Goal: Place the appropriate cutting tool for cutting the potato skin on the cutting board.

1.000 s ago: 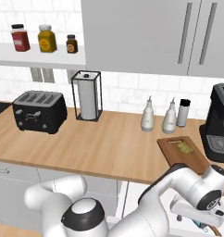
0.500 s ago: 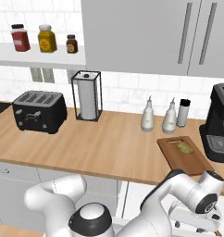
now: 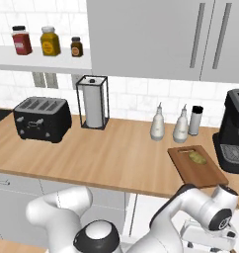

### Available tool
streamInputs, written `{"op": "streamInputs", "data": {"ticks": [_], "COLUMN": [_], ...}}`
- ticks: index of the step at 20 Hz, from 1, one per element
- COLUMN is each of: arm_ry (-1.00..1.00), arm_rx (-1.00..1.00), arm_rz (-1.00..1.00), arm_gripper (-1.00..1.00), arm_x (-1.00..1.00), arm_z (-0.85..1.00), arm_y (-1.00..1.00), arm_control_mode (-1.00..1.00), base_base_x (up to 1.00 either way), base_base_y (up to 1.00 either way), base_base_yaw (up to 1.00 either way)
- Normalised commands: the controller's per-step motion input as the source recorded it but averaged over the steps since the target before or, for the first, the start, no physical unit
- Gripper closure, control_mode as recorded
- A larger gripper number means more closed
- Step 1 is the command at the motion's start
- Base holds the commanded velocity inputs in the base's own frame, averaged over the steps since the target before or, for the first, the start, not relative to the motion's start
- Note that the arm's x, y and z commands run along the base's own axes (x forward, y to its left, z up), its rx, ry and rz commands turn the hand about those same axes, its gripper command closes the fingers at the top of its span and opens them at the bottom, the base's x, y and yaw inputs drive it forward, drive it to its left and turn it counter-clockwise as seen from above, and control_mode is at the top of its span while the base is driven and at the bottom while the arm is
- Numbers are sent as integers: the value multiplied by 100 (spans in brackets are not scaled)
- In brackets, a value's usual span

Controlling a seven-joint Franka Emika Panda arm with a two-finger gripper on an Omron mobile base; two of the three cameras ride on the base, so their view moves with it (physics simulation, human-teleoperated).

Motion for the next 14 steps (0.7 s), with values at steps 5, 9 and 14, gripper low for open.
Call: {"op": "streamInputs", "data": {"ticks": [5,9,14], "arm_ry": [5,0,0], "arm_rx": [0,0,0], "arm_rz": [3,1,0], "arm_gripper": [-100,-100,-100], "arm_x": [-27,-36,-58], "arm_z": [-5,0,0], "arm_y": [0,0,0], "arm_control_mode": [-100,-100,-100], "base_base_x": [0,0,0], "base_base_y": [0,0,0], "base_base_yaw": [0,0,0]}}
